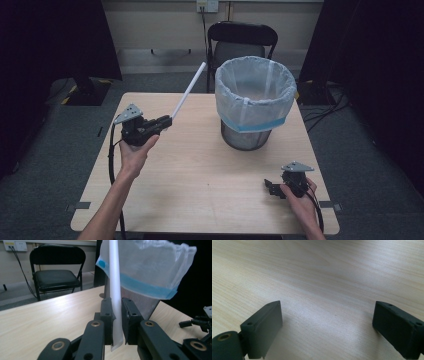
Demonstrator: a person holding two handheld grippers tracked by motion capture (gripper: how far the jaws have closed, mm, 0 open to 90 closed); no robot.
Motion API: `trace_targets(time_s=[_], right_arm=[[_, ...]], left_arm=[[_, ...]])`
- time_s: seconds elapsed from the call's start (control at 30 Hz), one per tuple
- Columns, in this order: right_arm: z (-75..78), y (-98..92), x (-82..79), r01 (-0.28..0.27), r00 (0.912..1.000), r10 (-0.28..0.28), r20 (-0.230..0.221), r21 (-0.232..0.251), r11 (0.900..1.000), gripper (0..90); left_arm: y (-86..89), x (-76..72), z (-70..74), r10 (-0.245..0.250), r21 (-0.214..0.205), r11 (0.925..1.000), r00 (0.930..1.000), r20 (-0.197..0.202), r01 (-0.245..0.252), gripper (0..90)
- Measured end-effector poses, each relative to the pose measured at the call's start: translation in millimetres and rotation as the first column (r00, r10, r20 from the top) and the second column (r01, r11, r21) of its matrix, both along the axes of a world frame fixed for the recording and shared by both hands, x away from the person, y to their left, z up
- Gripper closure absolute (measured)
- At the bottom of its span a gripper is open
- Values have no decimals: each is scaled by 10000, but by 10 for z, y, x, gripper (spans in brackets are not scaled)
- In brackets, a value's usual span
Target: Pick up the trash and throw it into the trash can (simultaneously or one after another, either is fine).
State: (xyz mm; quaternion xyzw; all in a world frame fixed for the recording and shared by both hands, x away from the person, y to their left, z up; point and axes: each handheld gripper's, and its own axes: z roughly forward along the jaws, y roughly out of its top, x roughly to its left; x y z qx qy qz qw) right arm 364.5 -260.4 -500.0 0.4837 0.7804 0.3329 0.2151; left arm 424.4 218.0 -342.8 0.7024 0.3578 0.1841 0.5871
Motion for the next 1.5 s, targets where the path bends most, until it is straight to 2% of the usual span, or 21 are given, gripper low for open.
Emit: trace_targets(time_s=[0.23,0.43,0.73,0.87,1.13,1.5], right_arm=[[0,0,0,1,10000,-1,-2,0,10000,84],[0,0,0,0,10000,0,-2,-2,10000,84],[0,0,0,3,10000,-3,-4,-2,10000,84],[0,0,0,1,10000,-1,-2,-5,10000,84],[0,0,0,0,10000,0,-2,-2,10000,84],[0,0,0,0,10000,0,-4,-1,10000,84]], left_arm=[[8,36,198,-147,-95,9998,9993,347,150,808],[-51,69,370,-315,-219,9992,9974,654,330,808],[-225,101,595,-774,-170,9967,9915,1042,796,808],[-304,132,699,-904,-346,9949,9891,1165,950,808],[-459,191,905,-1217,-187,9919,9810,1508,1259,808],[-759,352,1086,-1686,-346,9837,9726,1599,1762,808]])
